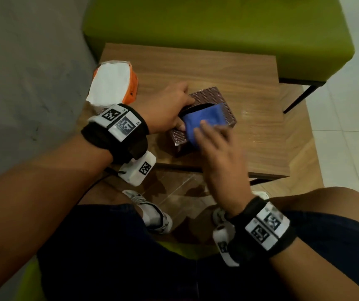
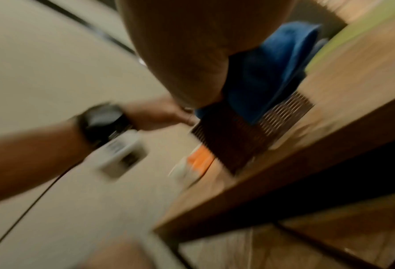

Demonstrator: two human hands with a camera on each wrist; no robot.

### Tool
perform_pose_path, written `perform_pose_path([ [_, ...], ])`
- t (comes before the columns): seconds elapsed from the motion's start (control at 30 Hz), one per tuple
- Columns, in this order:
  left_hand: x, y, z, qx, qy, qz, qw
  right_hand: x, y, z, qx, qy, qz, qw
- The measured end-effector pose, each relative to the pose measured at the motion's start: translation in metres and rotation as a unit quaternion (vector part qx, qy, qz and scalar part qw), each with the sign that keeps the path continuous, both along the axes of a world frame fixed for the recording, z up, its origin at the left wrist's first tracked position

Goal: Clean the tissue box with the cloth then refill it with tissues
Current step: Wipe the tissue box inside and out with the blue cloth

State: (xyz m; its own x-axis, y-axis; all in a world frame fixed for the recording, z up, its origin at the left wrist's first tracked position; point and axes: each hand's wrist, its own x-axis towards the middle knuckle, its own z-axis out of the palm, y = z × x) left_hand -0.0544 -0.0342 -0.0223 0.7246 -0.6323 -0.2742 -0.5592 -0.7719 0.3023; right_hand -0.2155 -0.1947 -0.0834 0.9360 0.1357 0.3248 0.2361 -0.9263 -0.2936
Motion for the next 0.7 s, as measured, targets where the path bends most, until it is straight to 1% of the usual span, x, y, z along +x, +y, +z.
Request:
perform_pose_path([
  [0.03,-0.001,0.000,0.000,0.002,-0.007,0.000,1.000,-0.006,0.002,-0.001,-0.014,0.008,0.049,0.999],
  [0.07,-0.002,0.000,0.000,0.002,-0.013,0.000,1.000,-0.005,-0.005,0.000,-0.021,0.012,0.074,0.997],
  [0.1,-0.002,0.000,0.000,0.003,-0.018,-0.002,1.000,0.001,-0.019,0.000,-0.018,0.011,0.066,0.998],
  [0.2,-0.003,-0.002,0.002,0.015,-0.030,0.000,0.999,0.029,-0.059,0.001,0.047,-0.007,-0.050,0.998],
  [0.23,-0.004,-0.003,0.002,0.019,-0.034,-0.003,0.999,0.031,-0.059,0.002,0.063,-0.014,-0.064,0.996],
  [0.27,-0.004,-0.004,0.003,0.023,-0.039,-0.010,0.999,0.027,-0.049,0.003,0.058,-0.017,-0.057,0.997],
  [0.33,-0.003,-0.006,0.003,0.029,-0.051,-0.028,0.998,0.007,-0.022,0.001,0.020,-0.005,0.019,1.000],
  [0.37,-0.003,-0.006,0.002,0.032,-0.052,-0.036,0.997,-0.002,-0.016,0.000,0.009,0.001,0.060,0.998],
  [0.4,-0.001,-0.006,0.002,0.034,-0.050,-0.044,0.997,-0.003,-0.018,0.000,0.007,0.001,0.082,0.997],
  [0.43,0.000,-0.005,0.002,0.033,-0.045,-0.049,0.997,0.002,-0.026,-0.001,0.012,0.000,0.080,0.997],
  [0.53,0.000,-0.003,0.002,0.022,-0.019,-0.043,0.999,0.029,-0.054,-0.004,0.066,-0.015,0.000,0.998],
  [0.57,0.000,-0.002,0.002,0.013,-0.014,-0.041,0.999,0.035,-0.057,-0.004,0.077,-0.017,-0.014,0.997],
  [0.63,-0.002,-0.001,0.002,-0.002,-0.015,-0.044,0.999,0.036,-0.053,-0.007,0.064,-0.016,-0.023,0.998],
  [0.7,-0.003,0.000,0.003,-0.011,-0.025,-0.046,0.999,0.030,-0.049,-0.008,0.040,-0.015,-0.014,0.999],
])
